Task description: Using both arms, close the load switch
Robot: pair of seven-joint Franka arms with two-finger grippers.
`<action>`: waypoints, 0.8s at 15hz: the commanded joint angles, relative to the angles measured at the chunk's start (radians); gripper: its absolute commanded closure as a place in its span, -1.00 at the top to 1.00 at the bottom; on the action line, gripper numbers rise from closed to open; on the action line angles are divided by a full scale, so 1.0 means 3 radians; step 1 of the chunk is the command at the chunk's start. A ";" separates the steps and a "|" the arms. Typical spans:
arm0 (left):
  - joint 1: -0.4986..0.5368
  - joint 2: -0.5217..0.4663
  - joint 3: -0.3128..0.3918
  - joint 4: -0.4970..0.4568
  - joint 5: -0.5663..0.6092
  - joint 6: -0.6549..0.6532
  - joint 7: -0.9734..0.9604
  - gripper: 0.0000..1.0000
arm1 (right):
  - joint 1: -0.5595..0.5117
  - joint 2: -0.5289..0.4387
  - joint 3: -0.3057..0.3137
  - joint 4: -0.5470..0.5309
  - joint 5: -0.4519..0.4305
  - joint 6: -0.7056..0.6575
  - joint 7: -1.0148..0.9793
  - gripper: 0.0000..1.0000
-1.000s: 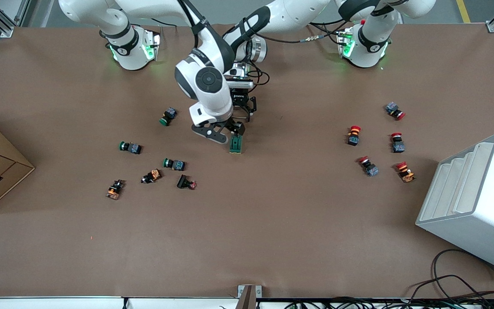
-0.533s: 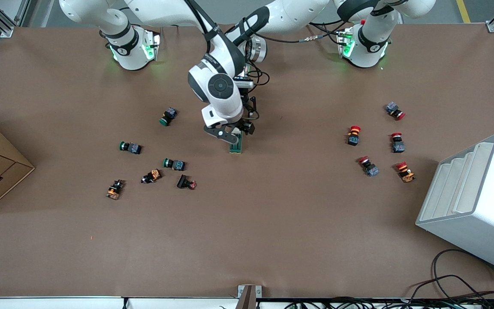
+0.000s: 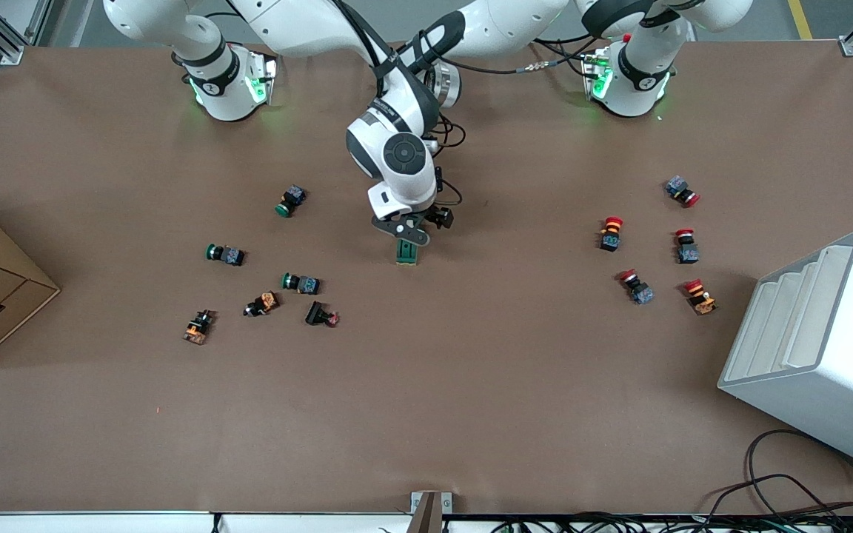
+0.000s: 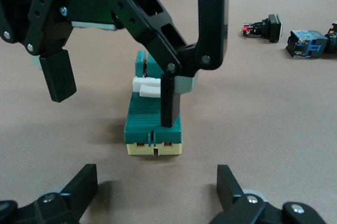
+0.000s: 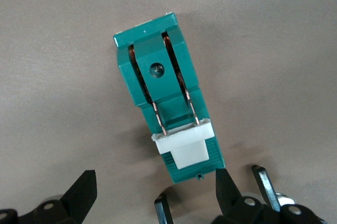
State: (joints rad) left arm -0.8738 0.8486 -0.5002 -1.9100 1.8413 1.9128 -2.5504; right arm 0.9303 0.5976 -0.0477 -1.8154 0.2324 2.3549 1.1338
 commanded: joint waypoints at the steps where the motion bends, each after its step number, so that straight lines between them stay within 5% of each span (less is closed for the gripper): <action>1: -0.0038 0.0091 0.0026 0.0062 0.0065 -0.0015 -0.0053 0.99 | 0.0003 0.0028 -0.0020 0.0033 0.0084 0.0101 0.0035 1.00; 12: -0.0033 0.0081 0.0026 0.0062 0.0065 -0.0015 -0.0053 0.99 | -0.0114 0.0125 -0.0025 0.0150 0.0090 0.0260 0.0035 1.00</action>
State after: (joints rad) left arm -0.8738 0.8486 -0.5001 -1.9098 1.8413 1.9127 -2.5505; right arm 0.9180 0.6240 -0.0560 -1.8072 0.2411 2.4171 1.1497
